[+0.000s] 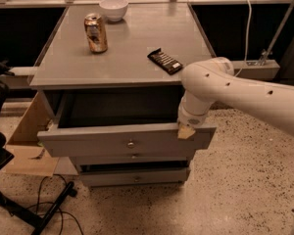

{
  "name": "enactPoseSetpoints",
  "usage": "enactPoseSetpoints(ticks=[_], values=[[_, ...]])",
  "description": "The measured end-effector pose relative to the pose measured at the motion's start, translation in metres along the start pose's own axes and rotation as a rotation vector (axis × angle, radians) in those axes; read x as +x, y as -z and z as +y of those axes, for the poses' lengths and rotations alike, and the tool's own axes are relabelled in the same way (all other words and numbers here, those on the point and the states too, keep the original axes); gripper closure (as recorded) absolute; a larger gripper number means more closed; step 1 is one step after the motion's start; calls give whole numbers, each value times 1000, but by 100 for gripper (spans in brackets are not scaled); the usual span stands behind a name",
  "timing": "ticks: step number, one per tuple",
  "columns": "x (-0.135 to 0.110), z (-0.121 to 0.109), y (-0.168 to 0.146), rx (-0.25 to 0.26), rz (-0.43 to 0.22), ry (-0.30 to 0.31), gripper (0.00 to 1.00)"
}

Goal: Open top drawer

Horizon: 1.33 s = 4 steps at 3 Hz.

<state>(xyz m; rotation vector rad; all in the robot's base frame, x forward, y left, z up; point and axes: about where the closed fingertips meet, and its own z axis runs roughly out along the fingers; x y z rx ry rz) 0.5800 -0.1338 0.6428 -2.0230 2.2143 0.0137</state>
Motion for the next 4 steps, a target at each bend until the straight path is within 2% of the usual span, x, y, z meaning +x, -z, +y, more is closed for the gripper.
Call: enactPoseSetpoints(ticks=[1,4], values=[[0,0,1,0,0,0,100],[10,21,4,-28,7,-9,100]])
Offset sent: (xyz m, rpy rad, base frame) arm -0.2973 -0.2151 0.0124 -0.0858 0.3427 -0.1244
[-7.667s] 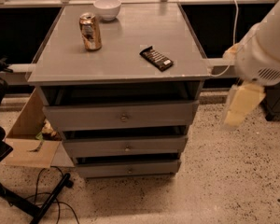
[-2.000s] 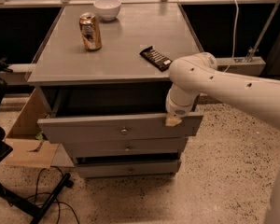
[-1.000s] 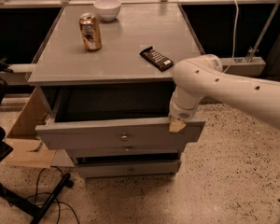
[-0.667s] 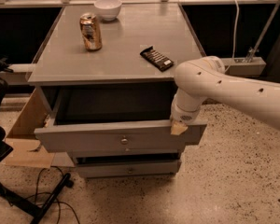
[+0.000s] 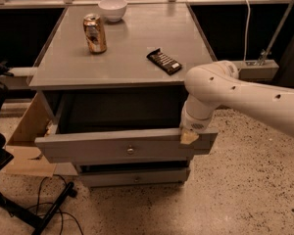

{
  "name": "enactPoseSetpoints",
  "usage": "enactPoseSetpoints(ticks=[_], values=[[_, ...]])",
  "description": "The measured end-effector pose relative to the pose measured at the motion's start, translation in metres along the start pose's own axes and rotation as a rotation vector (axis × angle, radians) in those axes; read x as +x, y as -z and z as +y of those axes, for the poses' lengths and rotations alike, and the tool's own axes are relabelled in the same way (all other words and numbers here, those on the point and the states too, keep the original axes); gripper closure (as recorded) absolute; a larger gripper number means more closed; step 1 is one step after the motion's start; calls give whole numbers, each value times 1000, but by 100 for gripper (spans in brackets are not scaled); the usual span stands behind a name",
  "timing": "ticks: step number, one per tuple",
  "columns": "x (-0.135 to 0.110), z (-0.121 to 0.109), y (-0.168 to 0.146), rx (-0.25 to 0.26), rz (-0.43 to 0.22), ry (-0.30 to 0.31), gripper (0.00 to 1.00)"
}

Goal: Open top drawer

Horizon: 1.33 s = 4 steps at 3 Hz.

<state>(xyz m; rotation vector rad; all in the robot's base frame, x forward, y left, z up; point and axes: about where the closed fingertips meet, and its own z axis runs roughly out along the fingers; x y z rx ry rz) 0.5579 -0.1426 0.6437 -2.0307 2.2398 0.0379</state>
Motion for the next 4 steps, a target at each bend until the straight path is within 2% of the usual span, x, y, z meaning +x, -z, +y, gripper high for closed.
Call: enactPoseSetpoints(ticks=[1,2,3,4], values=[[-1,12,3,-15,-8,12,100],[10,28,0,-39,-13,20,100],[8,28,1,-39,-13,20,100],[14,37,0,-53,-15,22,100]])
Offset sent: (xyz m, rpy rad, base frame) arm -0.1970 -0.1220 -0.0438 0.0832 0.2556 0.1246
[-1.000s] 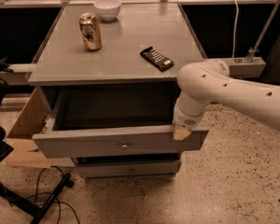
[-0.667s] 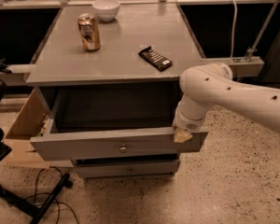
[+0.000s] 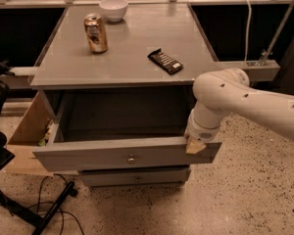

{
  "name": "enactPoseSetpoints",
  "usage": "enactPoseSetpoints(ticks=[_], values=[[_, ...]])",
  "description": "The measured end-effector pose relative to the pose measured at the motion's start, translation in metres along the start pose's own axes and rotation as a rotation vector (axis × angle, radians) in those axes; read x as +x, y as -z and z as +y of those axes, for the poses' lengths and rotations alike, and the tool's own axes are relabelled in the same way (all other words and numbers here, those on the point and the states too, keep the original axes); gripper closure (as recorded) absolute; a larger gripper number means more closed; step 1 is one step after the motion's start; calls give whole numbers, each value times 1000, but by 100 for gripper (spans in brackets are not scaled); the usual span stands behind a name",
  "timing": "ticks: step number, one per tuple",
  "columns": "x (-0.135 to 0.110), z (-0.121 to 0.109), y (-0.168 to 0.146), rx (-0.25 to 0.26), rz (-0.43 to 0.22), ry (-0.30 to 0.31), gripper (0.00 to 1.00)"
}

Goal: Open top drawer

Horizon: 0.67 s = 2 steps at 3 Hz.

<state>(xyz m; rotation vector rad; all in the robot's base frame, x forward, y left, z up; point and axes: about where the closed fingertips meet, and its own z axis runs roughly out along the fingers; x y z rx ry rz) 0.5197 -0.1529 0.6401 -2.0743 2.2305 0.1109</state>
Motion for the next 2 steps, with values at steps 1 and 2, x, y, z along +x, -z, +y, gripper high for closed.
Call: enactPoseSetpoints(ticks=[1,2], values=[[-1,0,1,0,0,0,100],[4,9,2,-7,1,-4,100]])
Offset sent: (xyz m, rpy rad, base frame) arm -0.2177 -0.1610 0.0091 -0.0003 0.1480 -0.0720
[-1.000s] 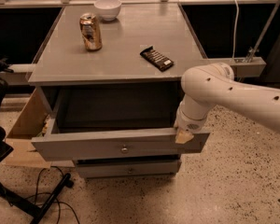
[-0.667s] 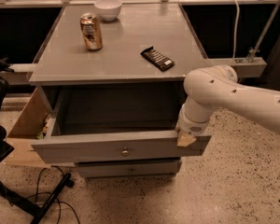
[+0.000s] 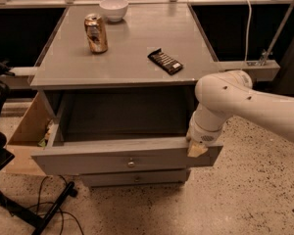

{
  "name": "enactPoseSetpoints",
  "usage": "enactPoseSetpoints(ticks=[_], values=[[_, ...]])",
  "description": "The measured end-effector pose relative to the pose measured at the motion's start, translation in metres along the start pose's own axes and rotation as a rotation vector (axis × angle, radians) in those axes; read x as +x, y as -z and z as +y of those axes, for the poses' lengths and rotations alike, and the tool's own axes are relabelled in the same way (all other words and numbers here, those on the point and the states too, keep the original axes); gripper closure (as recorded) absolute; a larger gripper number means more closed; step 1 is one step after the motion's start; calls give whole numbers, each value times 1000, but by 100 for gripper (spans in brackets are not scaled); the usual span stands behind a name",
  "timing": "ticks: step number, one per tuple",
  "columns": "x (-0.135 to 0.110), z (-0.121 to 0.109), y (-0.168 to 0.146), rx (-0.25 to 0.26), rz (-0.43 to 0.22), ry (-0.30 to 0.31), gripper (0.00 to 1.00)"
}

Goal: Open top drawer

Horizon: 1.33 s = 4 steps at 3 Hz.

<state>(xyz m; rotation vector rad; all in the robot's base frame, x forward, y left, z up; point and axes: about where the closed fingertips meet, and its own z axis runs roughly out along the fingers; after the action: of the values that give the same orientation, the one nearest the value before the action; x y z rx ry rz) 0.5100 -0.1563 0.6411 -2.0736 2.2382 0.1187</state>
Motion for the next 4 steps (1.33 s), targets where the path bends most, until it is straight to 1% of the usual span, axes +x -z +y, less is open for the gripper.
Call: enactPoseSetpoints(ticks=[1,2,4], values=[[-8,13,4,10,-34,22,100],[-8,13,4,10,-34,22,86],[-8,13,3,10,-34,22,37]])
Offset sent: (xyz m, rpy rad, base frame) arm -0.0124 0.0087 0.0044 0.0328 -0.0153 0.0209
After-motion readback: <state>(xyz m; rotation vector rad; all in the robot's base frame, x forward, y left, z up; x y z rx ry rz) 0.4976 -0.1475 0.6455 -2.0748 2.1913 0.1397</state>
